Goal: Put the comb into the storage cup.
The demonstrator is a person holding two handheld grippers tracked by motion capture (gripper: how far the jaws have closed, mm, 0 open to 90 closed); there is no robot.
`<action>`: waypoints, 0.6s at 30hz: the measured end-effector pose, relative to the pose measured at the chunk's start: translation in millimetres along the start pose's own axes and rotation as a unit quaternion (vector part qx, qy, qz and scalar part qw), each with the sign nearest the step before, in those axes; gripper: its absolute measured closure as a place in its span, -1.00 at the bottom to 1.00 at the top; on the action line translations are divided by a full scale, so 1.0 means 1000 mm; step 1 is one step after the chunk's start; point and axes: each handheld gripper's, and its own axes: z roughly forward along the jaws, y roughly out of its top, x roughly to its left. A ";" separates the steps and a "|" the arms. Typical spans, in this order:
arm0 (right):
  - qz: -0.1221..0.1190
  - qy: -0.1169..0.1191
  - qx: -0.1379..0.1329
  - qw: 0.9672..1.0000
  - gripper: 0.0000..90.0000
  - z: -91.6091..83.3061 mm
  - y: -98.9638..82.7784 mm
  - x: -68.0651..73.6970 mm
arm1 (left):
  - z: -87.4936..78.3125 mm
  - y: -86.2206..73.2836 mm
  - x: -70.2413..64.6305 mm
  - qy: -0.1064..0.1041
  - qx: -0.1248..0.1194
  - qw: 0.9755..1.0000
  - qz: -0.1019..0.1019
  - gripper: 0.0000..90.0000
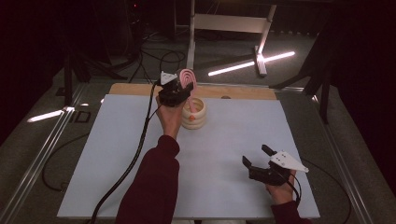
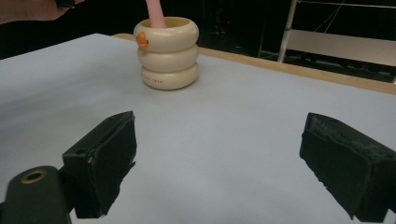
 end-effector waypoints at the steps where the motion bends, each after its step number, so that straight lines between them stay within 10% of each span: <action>1: 0.000 0.000 0.000 1.000 -0.76 0.000 0.000 0.000 | 0.000 -0.001 0.000 0.000 0.001 1.000 0.000 0.42; 18: 0.001 0.000 0.000 1.000 -0.76 -0.001 0.000 0.001 | 0.004 -0.007 -0.002 -0.004 0.005 1.000 -0.004 0.42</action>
